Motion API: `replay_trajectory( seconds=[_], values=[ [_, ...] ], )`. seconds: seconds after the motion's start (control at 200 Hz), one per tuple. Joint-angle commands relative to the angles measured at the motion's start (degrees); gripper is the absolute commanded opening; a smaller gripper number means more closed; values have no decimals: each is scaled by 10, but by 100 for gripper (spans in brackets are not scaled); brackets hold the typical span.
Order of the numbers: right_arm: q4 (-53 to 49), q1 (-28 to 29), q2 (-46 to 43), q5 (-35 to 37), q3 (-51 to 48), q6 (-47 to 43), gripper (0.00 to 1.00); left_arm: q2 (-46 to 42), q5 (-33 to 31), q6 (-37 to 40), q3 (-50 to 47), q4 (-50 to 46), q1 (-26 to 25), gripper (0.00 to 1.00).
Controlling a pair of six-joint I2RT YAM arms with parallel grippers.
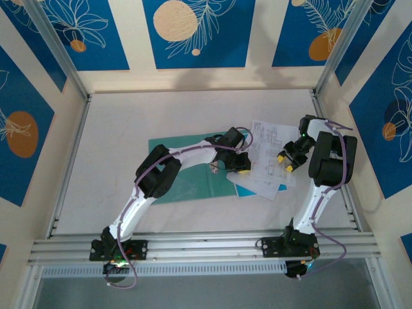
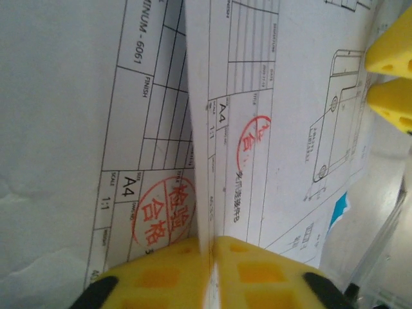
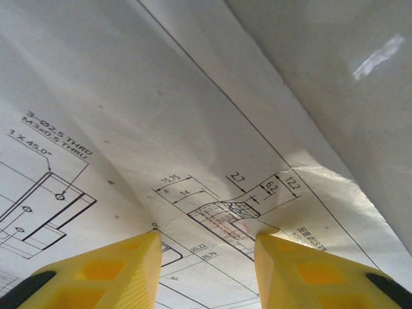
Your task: Put the files into the folder
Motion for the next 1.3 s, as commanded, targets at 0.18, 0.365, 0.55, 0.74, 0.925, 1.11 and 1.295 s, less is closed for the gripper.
replay_trajectory(
  seconds=[0.18,0.365,0.55,0.74,0.925,1.11,1.295],
  values=[
    [2,7,-39,-14,8,-6,52,-29,-18,-4,9,-9,-7,0],
    [21,16,-109,-22,18,8,66,-69,-24,-35,-9,17,-1,0],
    [27,32,-161,-25,34,21,69,-112,-19,-58,-49,36,15,0],
    [26,59,-185,-36,34,25,68,-174,-25,-61,-123,28,38,0],
    [31,93,-205,-41,25,19,68,-248,-38,-38,-210,-2,64,0],
    [40,123,-210,-60,16,6,68,-322,-50,-11,-298,-35,93,0],
    [57,158,-207,-72,2,4,68,-380,-69,35,-351,-89,118,0]
  ],
)
